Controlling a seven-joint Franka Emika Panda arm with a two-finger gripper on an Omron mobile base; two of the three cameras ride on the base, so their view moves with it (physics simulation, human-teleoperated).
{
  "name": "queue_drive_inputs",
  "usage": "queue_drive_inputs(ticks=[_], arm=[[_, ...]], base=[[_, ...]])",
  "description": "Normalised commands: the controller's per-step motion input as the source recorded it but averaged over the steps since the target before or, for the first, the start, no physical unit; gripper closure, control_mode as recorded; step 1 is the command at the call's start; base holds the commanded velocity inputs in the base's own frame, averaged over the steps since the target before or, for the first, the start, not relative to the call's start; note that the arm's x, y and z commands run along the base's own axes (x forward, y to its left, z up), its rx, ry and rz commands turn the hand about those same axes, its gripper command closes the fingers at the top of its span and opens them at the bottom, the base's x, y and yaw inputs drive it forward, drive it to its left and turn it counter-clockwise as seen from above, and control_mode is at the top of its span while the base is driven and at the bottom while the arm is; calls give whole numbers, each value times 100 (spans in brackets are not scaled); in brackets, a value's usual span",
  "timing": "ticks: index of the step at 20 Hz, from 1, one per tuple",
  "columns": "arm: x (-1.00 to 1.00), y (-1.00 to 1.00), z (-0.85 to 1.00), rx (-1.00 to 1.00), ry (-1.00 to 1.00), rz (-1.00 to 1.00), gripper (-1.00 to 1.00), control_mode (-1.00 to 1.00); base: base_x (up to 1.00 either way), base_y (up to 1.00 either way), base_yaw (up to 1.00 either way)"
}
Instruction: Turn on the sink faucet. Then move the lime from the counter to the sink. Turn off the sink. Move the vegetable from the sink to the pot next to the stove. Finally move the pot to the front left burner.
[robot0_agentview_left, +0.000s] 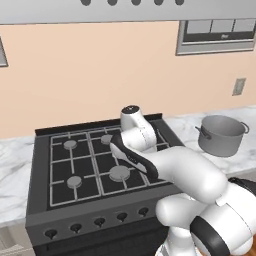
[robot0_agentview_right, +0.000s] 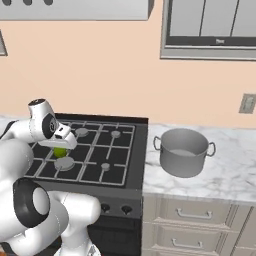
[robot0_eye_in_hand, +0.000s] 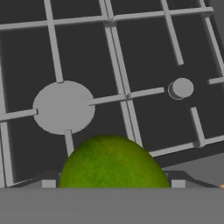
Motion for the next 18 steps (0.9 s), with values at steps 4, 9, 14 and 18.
queue_drive_inputs(ticks=[4, 9, 14, 18], arm=[[0, 0, 0, 0, 0, 0, 100, 100], [0, 0, 0, 0, 0, 0, 100, 100], [0, 0, 0, 0, 0, 0, 100, 100], [0, 0, 0, 0, 0, 0, 100, 100]], base=[[42, -35, 5], [38, -33, 3], [28, -17, 2], [8, 0, 0]])
